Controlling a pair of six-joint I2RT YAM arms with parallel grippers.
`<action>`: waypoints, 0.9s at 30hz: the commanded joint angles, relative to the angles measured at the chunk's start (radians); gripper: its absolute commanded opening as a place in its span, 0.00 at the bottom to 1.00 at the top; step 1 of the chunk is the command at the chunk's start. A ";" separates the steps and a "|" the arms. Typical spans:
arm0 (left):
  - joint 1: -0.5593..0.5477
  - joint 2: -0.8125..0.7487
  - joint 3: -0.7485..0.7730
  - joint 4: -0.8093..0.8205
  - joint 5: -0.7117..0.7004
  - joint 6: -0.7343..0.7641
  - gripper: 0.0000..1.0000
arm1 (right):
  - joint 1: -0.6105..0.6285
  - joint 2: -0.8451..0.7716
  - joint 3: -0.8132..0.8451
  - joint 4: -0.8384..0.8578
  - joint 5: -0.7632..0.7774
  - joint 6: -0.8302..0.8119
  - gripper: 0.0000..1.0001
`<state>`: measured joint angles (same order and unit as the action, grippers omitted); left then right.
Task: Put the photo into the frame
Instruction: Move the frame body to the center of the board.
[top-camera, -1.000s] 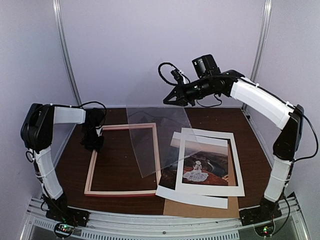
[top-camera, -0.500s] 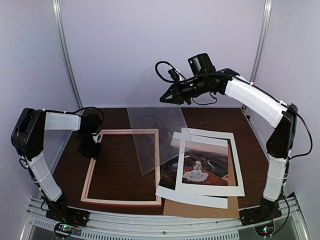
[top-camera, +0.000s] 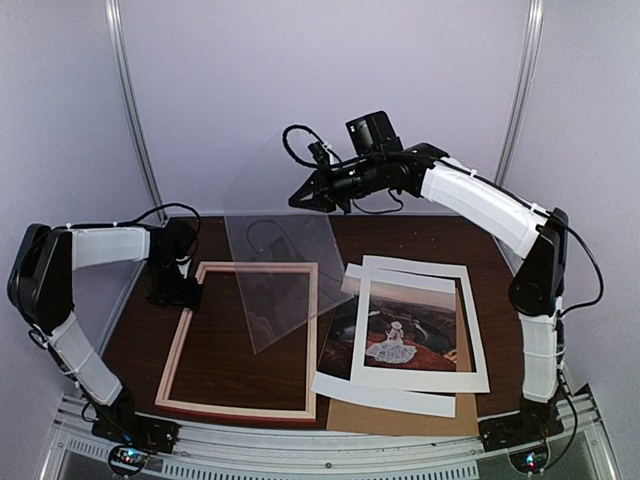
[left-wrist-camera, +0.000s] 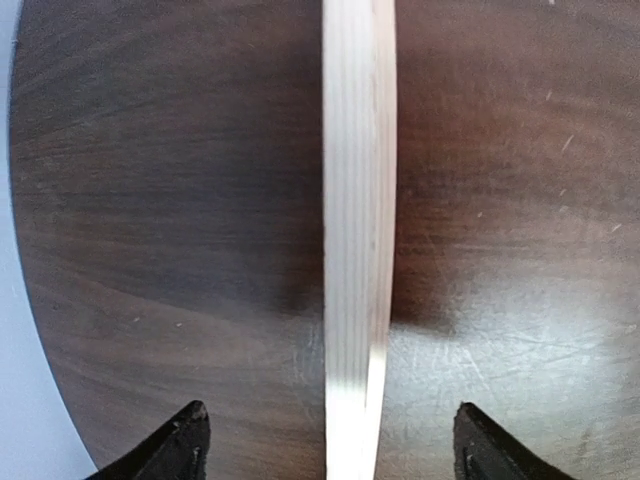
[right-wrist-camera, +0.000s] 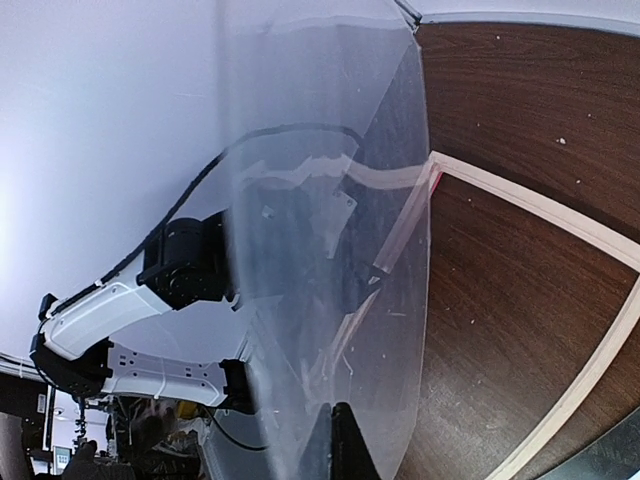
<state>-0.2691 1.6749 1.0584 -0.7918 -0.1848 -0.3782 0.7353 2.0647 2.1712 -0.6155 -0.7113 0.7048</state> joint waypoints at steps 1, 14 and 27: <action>0.032 -0.114 0.030 0.039 -0.019 -0.035 0.89 | 0.028 0.027 0.053 0.064 0.037 0.071 0.00; 0.259 -0.373 0.088 0.056 -0.103 -0.105 0.98 | 0.146 0.149 0.157 0.227 0.116 0.270 0.00; 0.287 -0.443 0.062 0.077 -0.151 -0.106 0.98 | 0.174 0.172 -0.084 0.485 0.118 0.547 0.00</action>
<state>0.0116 1.2629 1.1408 -0.7570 -0.3290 -0.4706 0.9207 2.2482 2.2742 -0.2981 -0.6250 1.0901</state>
